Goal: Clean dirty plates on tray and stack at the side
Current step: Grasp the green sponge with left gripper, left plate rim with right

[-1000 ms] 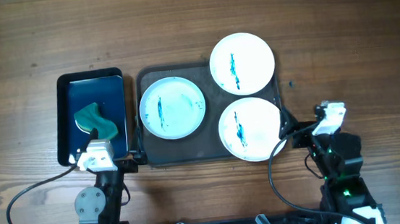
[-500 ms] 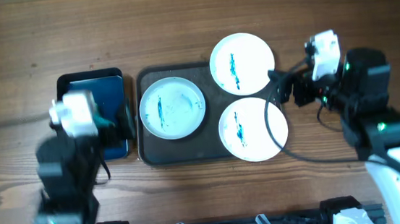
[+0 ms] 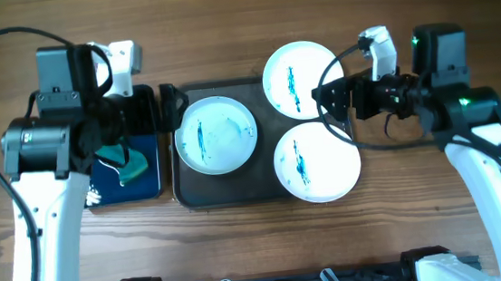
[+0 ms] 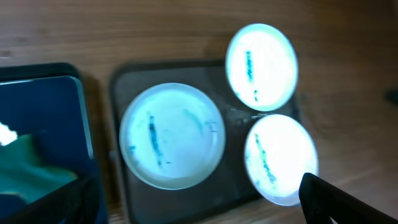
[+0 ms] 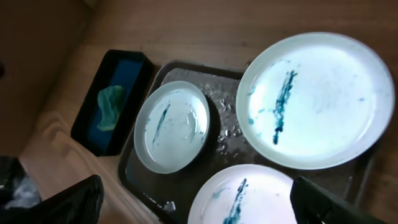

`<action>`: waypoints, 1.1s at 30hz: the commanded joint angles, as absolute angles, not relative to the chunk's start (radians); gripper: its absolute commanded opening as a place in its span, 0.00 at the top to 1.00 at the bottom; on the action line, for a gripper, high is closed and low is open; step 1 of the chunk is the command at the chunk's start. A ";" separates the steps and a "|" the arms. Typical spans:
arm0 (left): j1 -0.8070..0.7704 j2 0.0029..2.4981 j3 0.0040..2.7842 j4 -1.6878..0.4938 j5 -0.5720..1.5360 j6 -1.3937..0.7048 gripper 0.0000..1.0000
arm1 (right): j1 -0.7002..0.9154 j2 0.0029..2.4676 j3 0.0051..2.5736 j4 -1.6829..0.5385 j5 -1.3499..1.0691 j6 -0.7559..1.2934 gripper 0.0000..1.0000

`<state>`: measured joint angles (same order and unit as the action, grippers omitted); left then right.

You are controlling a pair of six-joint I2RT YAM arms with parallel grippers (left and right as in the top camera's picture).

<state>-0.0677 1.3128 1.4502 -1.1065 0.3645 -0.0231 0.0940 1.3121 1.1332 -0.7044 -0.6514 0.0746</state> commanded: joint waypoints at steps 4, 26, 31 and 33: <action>-0.072 1.322 1.470 -1.097 0.416 -0.015 0.00 | 0.267 1.420 1.184 -0.700 -0.511 0.271 0.17; 0.137 1.597 1.470 -1.185 -0.095 -0.384 0.07 | 0.570 2.039 1.449 -0.728 -0.225 0.535 0.62; 0.138 1.673 1.470 -1.171 -0.096 -0.371 0.07 | 0.572 2.067 1.448 -0.678 -0.217 0.553 0.71; 0.142 1.694 1.470 -1.166 -0.096 -0.371 0.07 | 0.573 2.091 1.448 -0.674 -0.225 0.559 0.71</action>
<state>0.1329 1.6550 1.4544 -1.1732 -0.0818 -0.3725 0.5690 2.0377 1.4307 -0.6804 -0.2398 0.5327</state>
